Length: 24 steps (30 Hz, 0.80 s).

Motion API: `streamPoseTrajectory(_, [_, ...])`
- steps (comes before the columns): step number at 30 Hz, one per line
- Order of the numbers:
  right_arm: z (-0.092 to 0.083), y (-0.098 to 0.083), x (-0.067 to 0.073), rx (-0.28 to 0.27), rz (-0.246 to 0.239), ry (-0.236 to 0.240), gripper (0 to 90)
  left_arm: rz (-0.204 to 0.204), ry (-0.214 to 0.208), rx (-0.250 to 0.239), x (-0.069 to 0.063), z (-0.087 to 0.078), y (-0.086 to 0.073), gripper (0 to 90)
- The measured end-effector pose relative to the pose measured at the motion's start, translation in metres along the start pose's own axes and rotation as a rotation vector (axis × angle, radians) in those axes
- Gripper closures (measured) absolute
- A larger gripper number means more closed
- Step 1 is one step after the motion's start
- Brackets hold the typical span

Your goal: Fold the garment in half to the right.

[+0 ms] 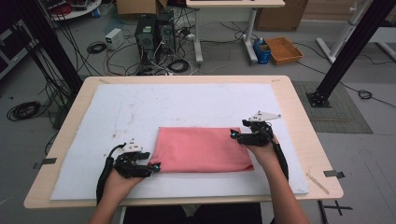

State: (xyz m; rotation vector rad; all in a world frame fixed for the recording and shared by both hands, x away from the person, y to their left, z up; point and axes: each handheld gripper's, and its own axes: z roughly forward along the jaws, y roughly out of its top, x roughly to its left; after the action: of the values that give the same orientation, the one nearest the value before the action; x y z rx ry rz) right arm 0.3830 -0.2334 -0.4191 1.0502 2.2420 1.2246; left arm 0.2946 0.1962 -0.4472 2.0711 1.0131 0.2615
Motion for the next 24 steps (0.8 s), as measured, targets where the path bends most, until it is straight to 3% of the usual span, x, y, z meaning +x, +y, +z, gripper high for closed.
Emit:
streamPoseTrajectory(4, [0.002,0.001,0.004,0.011,-0.012,0.004,30.9,-0.004,-0.008,-0.006,-0.001,-0.001,-0.002,42.0])
streamPoseTrajectory(10, [0.001,0.001,0.004,0.012,-0.011,0.001,30.9,-0.028,-0.043,-0.054,-0.001,-0.007,-0.012,50.4])
streamPoseTrajectory(16, [0.002,0.002,0.007,0.015,-0.018,0.009,30.9,-0.017,-0.055,-0.048,-0.005,-0.010,-0.016,58.1])
streamPoseTrajectory(19, [0.003,0.005,0.012,0.013,-0.030,0.022,30.9,-0.014,-0.086,-0.048,-0.004,-0.011,-0.018,66.5])
streamPoseTrajectory(24, [0.009,0.015,0.022,0.017,-0.066,0.051,31.0,-0.019,-0.119,-0.054,-0.003,-0.010,-0.019,73.0])
